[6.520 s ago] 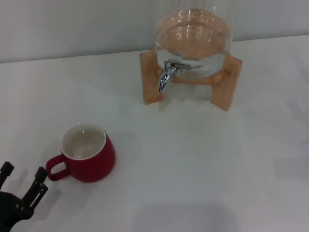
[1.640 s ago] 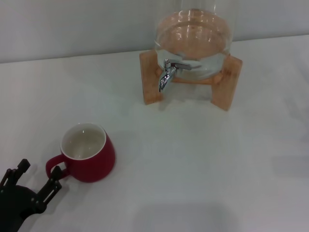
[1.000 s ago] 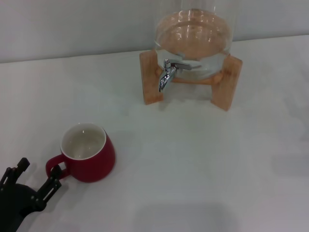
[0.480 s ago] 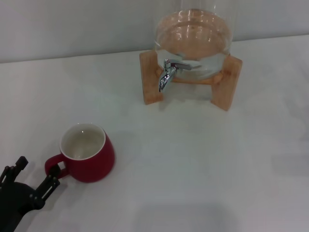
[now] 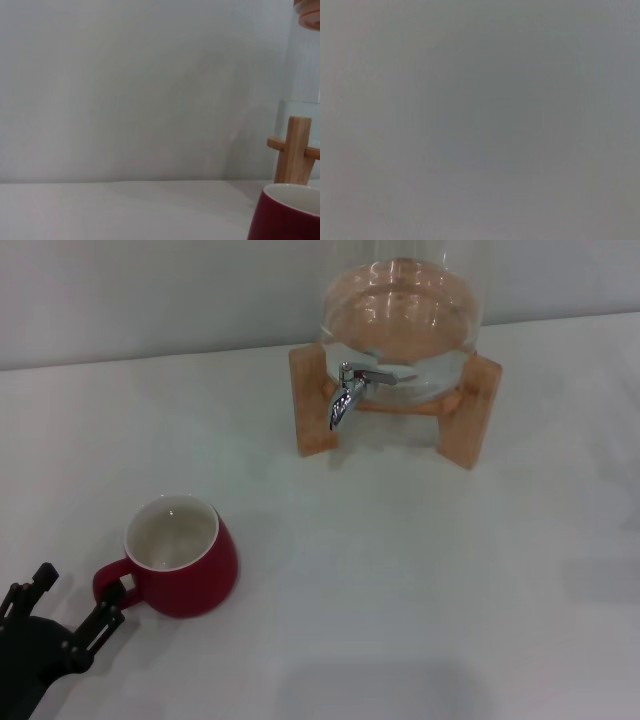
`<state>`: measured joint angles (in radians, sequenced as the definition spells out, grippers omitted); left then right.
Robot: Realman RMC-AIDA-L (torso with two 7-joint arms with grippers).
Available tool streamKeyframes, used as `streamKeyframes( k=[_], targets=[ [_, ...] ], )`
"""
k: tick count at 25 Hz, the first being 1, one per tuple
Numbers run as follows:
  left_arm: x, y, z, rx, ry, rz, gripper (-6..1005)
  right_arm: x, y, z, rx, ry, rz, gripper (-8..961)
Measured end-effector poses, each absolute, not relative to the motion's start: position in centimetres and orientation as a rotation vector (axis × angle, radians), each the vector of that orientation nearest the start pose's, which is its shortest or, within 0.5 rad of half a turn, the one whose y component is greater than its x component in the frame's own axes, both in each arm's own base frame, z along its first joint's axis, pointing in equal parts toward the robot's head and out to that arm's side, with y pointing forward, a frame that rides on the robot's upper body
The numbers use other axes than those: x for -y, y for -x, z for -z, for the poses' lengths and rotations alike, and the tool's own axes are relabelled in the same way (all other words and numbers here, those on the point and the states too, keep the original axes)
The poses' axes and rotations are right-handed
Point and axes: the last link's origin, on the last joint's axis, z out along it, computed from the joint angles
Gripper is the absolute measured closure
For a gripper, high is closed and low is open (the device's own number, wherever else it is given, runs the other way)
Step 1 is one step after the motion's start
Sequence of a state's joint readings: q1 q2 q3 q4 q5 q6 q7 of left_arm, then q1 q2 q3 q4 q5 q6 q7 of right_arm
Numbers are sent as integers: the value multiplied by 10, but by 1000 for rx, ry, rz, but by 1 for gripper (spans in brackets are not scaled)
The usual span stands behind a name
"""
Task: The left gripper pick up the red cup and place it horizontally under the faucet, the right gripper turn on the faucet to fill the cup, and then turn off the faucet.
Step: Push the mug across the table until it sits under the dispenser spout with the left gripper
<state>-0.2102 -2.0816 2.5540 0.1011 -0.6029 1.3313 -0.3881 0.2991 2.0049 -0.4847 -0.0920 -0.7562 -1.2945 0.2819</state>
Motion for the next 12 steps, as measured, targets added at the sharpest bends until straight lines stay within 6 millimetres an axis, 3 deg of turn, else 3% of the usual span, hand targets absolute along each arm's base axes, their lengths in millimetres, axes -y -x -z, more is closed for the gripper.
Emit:
streamKeyframes(
  k=[12],
  targets=[
    [-221, 352, 60, 707, 1952, 774, 140, -276, -413, -91, -515, 1279, -573, 77]
  ],
)
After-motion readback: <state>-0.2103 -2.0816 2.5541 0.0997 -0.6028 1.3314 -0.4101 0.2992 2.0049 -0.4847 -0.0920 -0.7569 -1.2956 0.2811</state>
